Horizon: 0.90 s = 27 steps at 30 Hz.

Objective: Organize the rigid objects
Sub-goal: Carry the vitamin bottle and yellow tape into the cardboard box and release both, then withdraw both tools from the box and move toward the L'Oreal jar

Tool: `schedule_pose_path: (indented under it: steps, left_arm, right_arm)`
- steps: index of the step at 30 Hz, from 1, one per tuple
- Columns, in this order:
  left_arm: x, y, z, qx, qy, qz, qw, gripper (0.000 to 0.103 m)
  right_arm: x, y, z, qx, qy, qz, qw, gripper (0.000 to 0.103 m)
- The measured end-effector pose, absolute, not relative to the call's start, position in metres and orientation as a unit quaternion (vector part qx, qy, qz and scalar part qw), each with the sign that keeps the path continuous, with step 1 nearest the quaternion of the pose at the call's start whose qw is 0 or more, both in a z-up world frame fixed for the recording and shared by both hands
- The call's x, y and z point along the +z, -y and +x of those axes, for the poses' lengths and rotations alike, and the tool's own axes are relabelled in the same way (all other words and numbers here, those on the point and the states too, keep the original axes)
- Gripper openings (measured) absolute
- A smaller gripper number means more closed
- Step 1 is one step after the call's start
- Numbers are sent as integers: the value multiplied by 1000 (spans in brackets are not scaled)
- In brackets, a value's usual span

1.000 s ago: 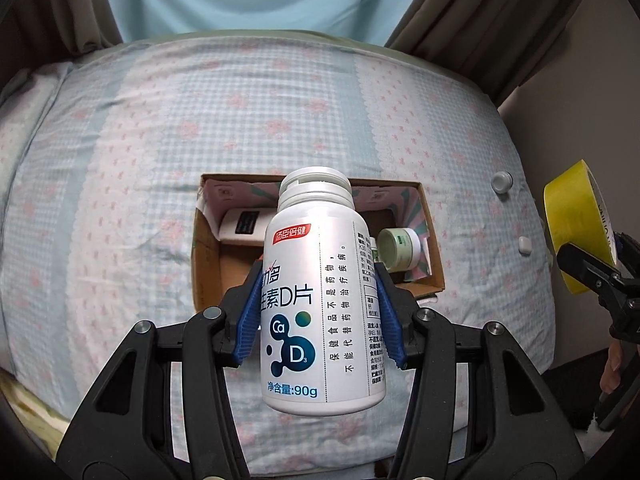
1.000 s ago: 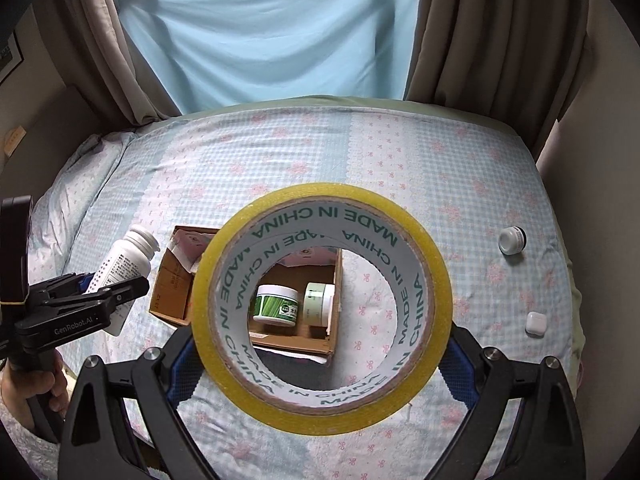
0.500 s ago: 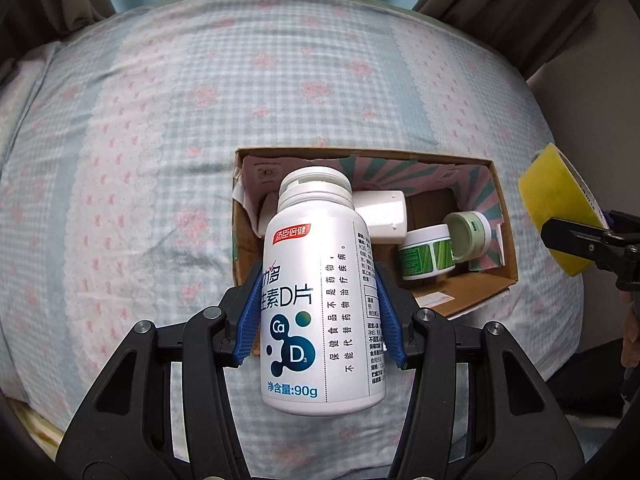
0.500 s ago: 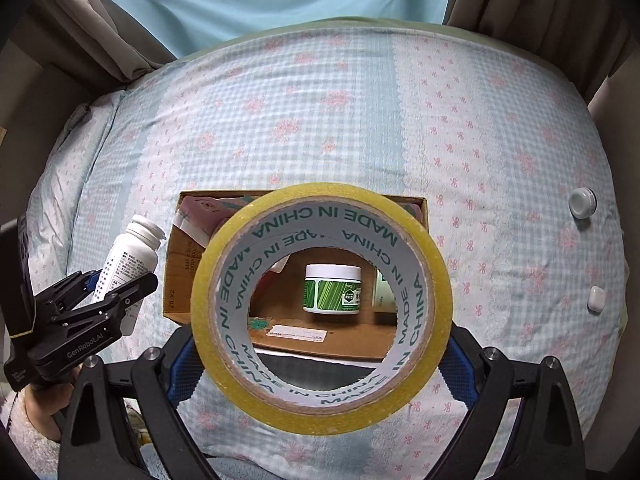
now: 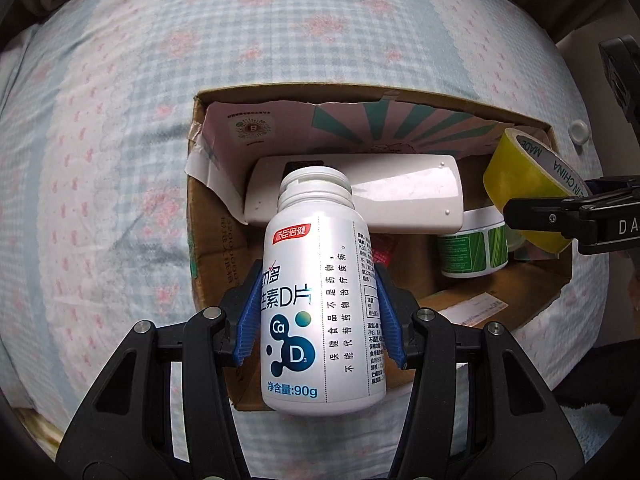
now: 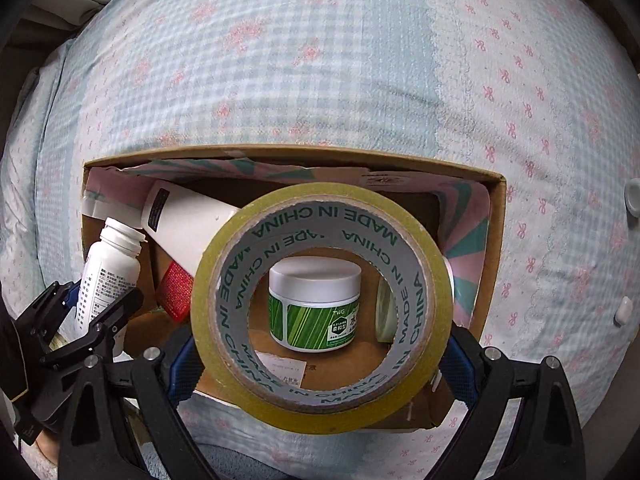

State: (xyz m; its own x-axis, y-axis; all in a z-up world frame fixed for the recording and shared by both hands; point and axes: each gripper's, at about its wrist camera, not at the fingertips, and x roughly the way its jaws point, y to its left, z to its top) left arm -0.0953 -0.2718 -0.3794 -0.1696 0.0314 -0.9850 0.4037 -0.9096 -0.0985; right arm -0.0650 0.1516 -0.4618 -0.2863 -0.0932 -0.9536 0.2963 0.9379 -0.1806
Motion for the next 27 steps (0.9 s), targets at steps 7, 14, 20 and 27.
schedule_pose_path:
  steps: [7, 14, 20, 27]
  left_arm:
    - [-379, 263, -104, -747, -134, 643, 108, 47]
    - [-359, 257, -103, -769, -131, 619, 96, 103]
    - [-350, 263, -98, -766, -138, 619, 101, 103]
    - [-327, 262, -83, -778, -138, 603, 109, 103]
  right_arm:
    - [-471, -150, -65, -146, -792, 82, 588, 96]
    - [-444, -142, -67, -162, -744, 107, 640, 103]
    - [-431, -150, -75, -169, -740, 75, 647, 103]
    - [-406, -163, -82, -165, -721, 73, 669, 103]
